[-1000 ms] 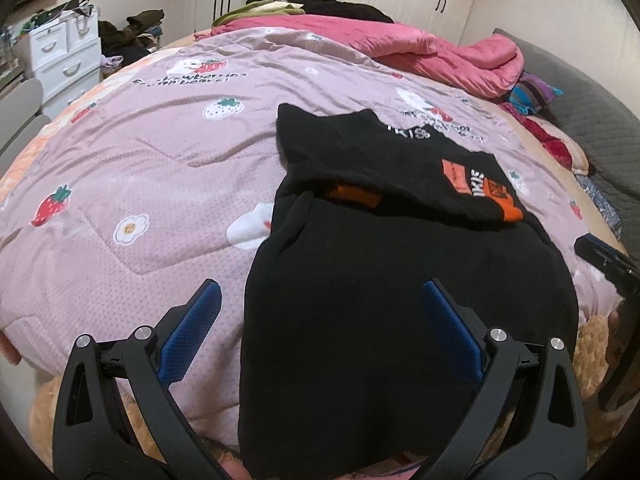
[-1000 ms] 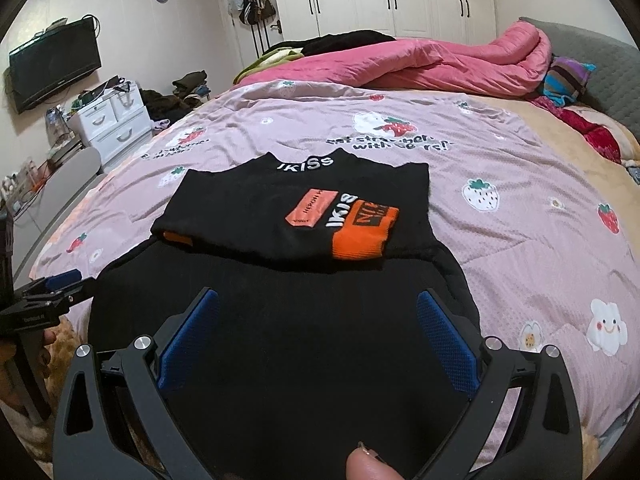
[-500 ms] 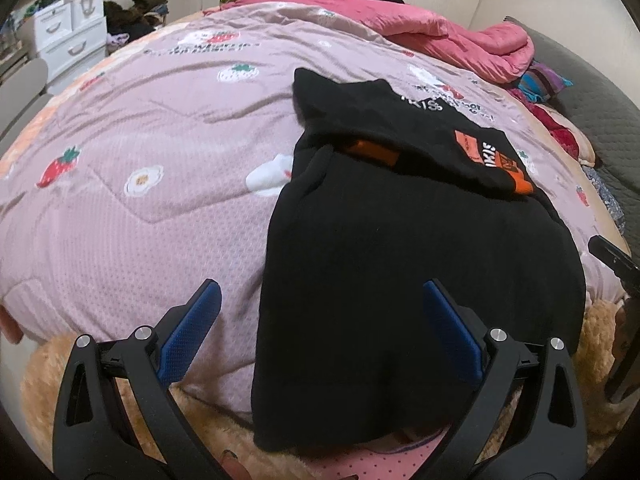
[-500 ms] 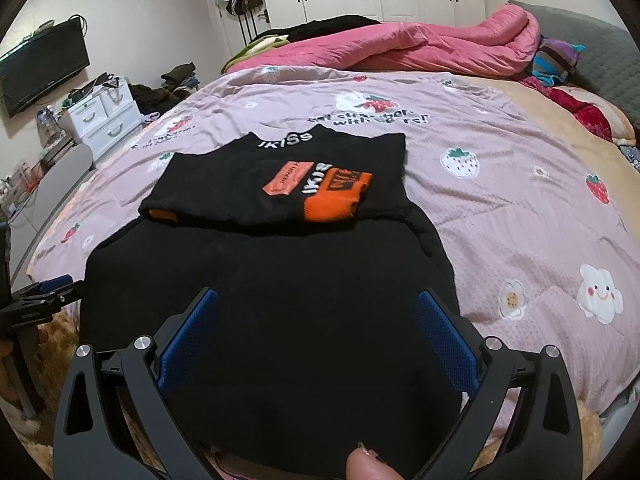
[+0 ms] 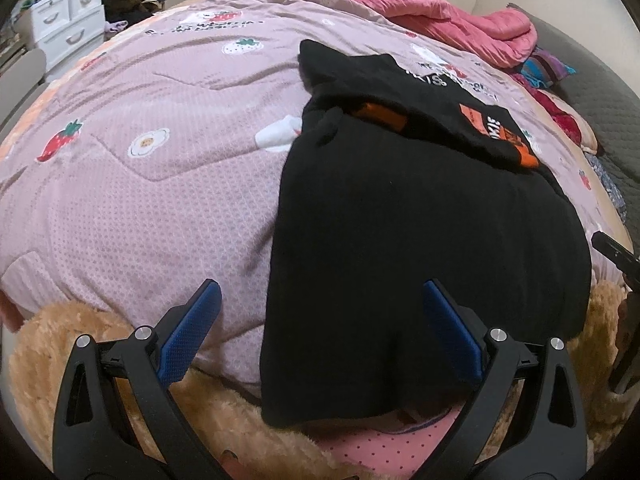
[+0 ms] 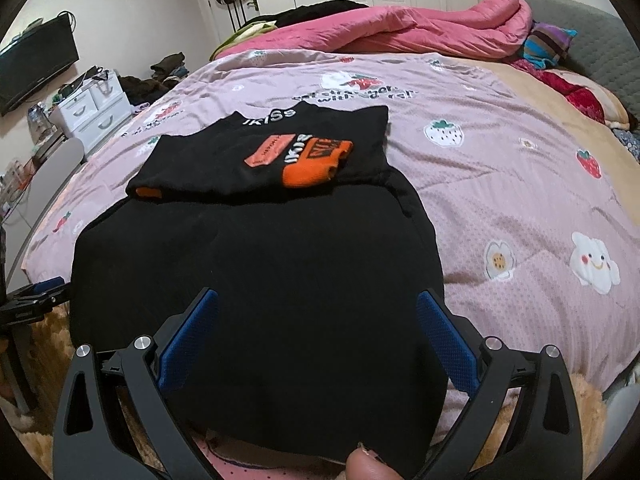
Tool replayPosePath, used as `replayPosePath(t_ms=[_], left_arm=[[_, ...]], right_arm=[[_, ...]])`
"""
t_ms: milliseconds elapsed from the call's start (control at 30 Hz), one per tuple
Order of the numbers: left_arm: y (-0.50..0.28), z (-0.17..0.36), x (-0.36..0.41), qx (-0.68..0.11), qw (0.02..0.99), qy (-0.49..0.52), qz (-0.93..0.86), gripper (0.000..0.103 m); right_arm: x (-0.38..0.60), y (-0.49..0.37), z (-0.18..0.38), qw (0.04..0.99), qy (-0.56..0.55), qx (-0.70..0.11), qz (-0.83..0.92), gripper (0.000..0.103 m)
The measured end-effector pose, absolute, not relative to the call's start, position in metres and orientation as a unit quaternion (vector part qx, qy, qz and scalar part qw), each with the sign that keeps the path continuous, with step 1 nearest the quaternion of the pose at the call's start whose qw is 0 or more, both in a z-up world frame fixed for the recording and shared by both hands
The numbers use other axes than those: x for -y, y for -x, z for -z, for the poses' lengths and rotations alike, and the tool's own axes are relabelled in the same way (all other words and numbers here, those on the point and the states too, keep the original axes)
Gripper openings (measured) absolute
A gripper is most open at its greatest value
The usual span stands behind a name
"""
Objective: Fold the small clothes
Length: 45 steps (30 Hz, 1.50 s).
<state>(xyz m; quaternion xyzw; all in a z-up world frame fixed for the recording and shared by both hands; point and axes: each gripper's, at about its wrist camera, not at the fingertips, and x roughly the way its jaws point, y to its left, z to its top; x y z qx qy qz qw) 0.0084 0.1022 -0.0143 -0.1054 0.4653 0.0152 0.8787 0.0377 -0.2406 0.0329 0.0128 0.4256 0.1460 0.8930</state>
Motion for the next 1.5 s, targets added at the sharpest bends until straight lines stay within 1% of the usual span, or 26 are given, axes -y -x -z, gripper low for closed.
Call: replayPosePath(t_ms=[467, 533, 567, 633, 700, 767, 867, 933, 1067, 1167, 1233, 1267, 1300, 1333, 1367, 1433, 1467, 1500], left_arm=[[0.005, 0.029, -0.102, -0.481, 0.868, 0.123, 0.015, 0.094], [0.007, 0.029, -0.1, -0.48, 0.869, 0.12, 0.019, 0.092], [0.008, 0.029, -0.1, -0.48, 0.869, 0.12, 0.022, 0.09], [0.009, 0.031, -0.099, -0.484, 0.866, 0.123, 0.027, 0.083], [0.009, 0.035, -0.098, -0.489, 0.861, 0.134, 0.038, 0.07], [0.01, 0.039, -0.098, -0.492, 0.858, 0.141, 0.044, 0.066], [0.009, 0.039, -0.094, -0.492, 0.861, 0.125, 0.041, 0.054], [0.01, 0.04, -0.093, -0.491, 0.862, 0.118, 0.04, 0.05], [0.014, 0.038, -0.097, -0.488, 0.864, 0.121, 0.041, 0.037], [0.018, 0.038, -0.102, -0.486, 0.863, 0.131, 0.044, 0.036], [0.019, 0.039, -0.106, -0.486, 0.862, 0.139, 0.043, 0.036], [0.019, 0.04, -0.107, -0.486, 0.862, 0.141, 0.042, 0.036], [0.019, 0.041, -0.109, -0.485, 0.861, 0.145, 0.04, 0.036], [0.019, 0.041, -0.109, -0.485, 0.861, 0.145, 0.04, 0.036], [0.018, 0.041, -0.109, -0.486, 0.862, 0.143, 0.039, 0.036], [0.018, 0.041, -0.108, -0.487, 0.861, 0.14, 0.038, 0.036], [0.017, 0.041, -0.108, -0.488, 0.861, 0.14, 0.038, 0.036], [0.016, 0.042, -0.108, -0.488, 0.86, 0.141, 0.039, 0.038]], right_arm=[[0.266, -0.024, -0.02, 0.885, -0.025, -0.449, -0.122, 0.099], [0.271, -0.021, -0.017, 0.881, -0.03, -0.456, -0.122, 0.099], [0.272, -0.02, -0.016, 0.88, -0.031, -0.458, -0.122, 0.099], [0.275, -0.016, -0.013, 0.875, -0.03, -0.467, -0.123, 0.099], [0.276, -0.012, -0.01, 0.871, -0.027, -0.475, -0.124, 0.099], [0.277, -0.008, -0.007, 0.866, -0.025, -0.482, -0.127, 0.099], [0.279, -0.002, -0.001, 0.858, -0.03, -0.495, -0.135, 0.099], [0.28, 0.0, 0.002, 0.854, -0.035, -0.501, -0.138, 0.099], [0.286, 0.001, 0.009, 0.842, -0.055, -0.516, -0.152, 0.099], [0.284, 0.0, 0.012, 0.838, -0.044, -0.52, -0.159, 0.098], [0.281, 0.0, 0.015, 0.833, -0.049, -0.522, -0.179, 0.084], [0.281, 0.0, 0.017, 0.832, -0.046, -0.524, -0.177, 0.083], [0.281, 0.0, 0.019, 0.834, -0.036, -0.524, -0.168, 0.077], [0.281, 0.0, 0.02, 0.838, -0.024, -0.522, -0.158, 0.064], [0.281, 0.001, 0.021, 0.841, -0.013, -0.52, -0.148, 0.058], [0.284, 0.005, 0.02, 0.847, 0.006, -0.512, -0.139, 0.037], [0.286, 0.007, 0.019, 0.851, 0.013, -0.508, -0.135, 0.032], [0.289, 0.008, 0.019, 0.852, 0.014, -0.505, -0.136, 0.023]])
